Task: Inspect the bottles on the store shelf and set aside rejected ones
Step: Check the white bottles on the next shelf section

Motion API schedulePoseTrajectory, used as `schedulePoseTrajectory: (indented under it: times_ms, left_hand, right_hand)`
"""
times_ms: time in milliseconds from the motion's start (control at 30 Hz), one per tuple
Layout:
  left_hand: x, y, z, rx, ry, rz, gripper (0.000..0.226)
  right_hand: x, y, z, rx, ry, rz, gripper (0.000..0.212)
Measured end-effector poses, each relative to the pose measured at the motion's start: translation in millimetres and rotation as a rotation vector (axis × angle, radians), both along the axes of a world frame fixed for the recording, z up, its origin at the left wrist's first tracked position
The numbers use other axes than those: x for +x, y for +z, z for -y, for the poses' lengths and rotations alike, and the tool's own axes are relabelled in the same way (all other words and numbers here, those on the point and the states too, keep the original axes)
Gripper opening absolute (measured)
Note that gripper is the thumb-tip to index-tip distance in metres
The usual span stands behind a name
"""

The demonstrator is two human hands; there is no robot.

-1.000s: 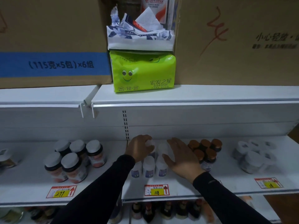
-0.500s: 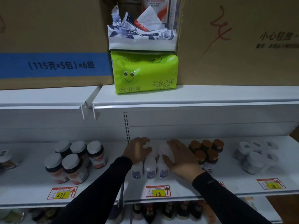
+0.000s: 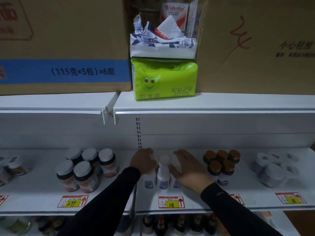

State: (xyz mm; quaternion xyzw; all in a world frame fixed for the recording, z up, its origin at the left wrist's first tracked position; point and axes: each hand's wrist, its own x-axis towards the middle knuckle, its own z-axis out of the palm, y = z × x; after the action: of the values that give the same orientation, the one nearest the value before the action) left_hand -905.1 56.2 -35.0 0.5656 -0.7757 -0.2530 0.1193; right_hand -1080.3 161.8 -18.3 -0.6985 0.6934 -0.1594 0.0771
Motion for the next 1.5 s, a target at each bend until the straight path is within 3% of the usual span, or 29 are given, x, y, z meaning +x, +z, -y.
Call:
schedulePoseTrajectory:
  times_ms: [333,533,700,800,933,1133,1233,1400,1500]
  left_hand:
    - [23.9,49.4,-14.4,-0.189,0.069,-0.271,0.047]
    - [26.4,68.4,-31.1,-0.123,0.093,-0.485,0.033]
    - [18.8,75.4,-49.8,-0.079,0.066,-0.606,0.04]
    - [17.3,76.3,-55.9,-0.08,0.018,-0.606,0.042]
    - [19.3,77.6,-58.4,0.056,-0.026,-0.721,0.053]
    - [15.7,74.9,-57.8,0.084,-0.003,-0.826,0.035]
    - [11.2,78.6,-60.9,0.064,-0.017,-0.845,0.038]
    - [13.4,84.9,-62.3,0.117,-0.094,-0.84,0.011]
    - [17.3,85.6,-60.9,0.186,-0.1,-0.861,0.042]
  right_hand:
    - [11.4,12.0,-3.6,-0.072,0.003,0.066,0.057]
    - [30.5,15.3,-12.5,-0.227,0.034,0.175,0.065]
    - [41.4,17.6,-19.0,-0.262,0.067,0.261,0.083]
    - [43.1,17.2,-20.7,-0.272,0.08,0.336,0.073]
    - [40.9,18.0,-24.7,-0.306,0.141,0.4,0.047]
    - [44.3,15.8,-26.8,-0.282,0.126,0.423,0.059]
    - [46.4,16.5,-26.8,-0.272,0.061,0.431,0.068]
    - [45.2,16.7,-28.3,-0.272,0.037,0.427,0.051]
    - [43.2,14.9,-27.0,-0.262,0.04,0.472,0.045]
